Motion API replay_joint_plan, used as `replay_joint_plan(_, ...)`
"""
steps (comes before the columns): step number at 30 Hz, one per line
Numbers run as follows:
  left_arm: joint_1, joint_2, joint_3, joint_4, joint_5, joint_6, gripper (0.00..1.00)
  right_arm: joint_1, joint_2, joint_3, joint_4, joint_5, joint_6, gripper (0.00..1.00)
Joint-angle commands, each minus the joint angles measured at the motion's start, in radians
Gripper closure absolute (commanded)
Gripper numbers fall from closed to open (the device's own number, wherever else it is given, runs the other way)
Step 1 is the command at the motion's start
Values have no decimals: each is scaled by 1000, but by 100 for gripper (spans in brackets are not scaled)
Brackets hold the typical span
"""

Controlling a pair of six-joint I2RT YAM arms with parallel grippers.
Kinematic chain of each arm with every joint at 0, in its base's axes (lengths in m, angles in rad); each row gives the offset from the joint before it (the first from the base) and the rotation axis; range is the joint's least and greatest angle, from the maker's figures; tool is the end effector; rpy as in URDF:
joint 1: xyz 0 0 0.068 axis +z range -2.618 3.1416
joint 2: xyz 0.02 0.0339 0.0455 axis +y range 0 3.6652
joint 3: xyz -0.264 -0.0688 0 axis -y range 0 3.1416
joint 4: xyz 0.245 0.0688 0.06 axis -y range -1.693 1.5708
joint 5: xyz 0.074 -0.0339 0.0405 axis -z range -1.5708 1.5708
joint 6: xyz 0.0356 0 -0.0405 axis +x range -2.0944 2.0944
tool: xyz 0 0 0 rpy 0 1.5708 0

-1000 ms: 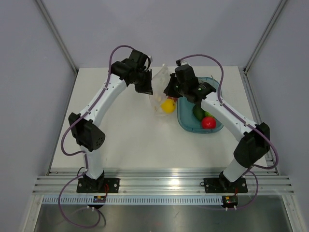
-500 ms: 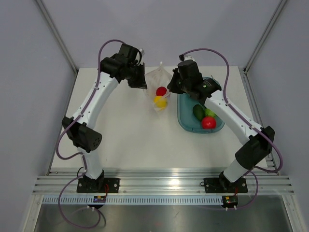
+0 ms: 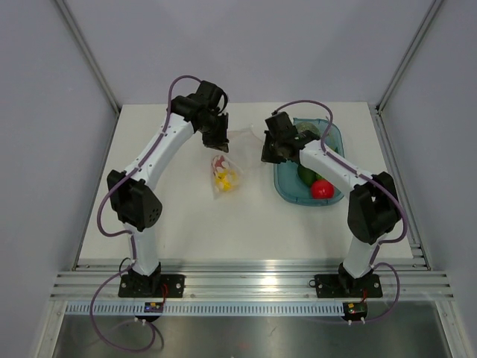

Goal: Place the food in the zip-top bag and seal the zipper
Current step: Adjust the zipper food storage bag at the center of the board.

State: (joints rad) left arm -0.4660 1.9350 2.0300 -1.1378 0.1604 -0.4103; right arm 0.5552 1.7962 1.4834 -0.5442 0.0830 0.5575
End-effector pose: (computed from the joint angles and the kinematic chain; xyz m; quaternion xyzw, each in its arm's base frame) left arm 0.3613 -0.1881 0.3489 0.0477 0.9613 -0.1804 0.2027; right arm 0.3434 0.2095 0.2698 0.0156 0.9362 0.1513 0.3170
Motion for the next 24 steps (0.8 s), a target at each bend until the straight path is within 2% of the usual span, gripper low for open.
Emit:
replay_joint_plan(1, -2, -28, 16, 18, 14, 18, 100, -31, -43, 6, 32, -18, 4, 100)
replay_joint_plan(2, -5, -28, 9, 24, 22, 19, 100, -40, -43, 0, 42, -26, 7, 100)
replay_joint_plan(4, -3, -21, -8, 29, 42, 21, 93, -41, -44, -18, 55, -49, 13, 100)
replay_joint_plan(7, -5, -5, -19, 38, 83, 21, 73, -41, -43, -35, 72, -69, 22, 100)
replay_joint_plan(8, -6, -5, -24, 42, 94, 19, 62, -41, -43, -38, 81, -74, 25, 100)
replay_joint_plan(10, -11, -8, -28, 56, 105, 19, 55, -41, -40, -41, 85, -78, 27, 100)
replay_joint_plan(11, -14, -8, -28, 61, 106, 19, 54, -41, -38, -43, 93, -104, 28, 100)
replay_joint_plan(14, -17, -13, -30, 67, 102, 11, 70, -43, -37, -43, 98, -108, 32, 100)
replay_joint_plan(15, -19, -13, -30, 69, 99, 10, 81, -41, -37, -41, 95, -109, 32, 100)
replay_joint_plan(17, -19, -13, -33, 67, 99, 10, 97, -41, -34, -43, 95, -114, 30, 100)
replay_joint_plan(18, -19, -11, -30, 61, 100, 7, 100, -41, -32, -44, 95, -115, 30, 100)
replay_joint_plan(24, -23, -40, -30, 59, 84, -10, 100, -81, 37, -19, 81, -106, 13, 100)
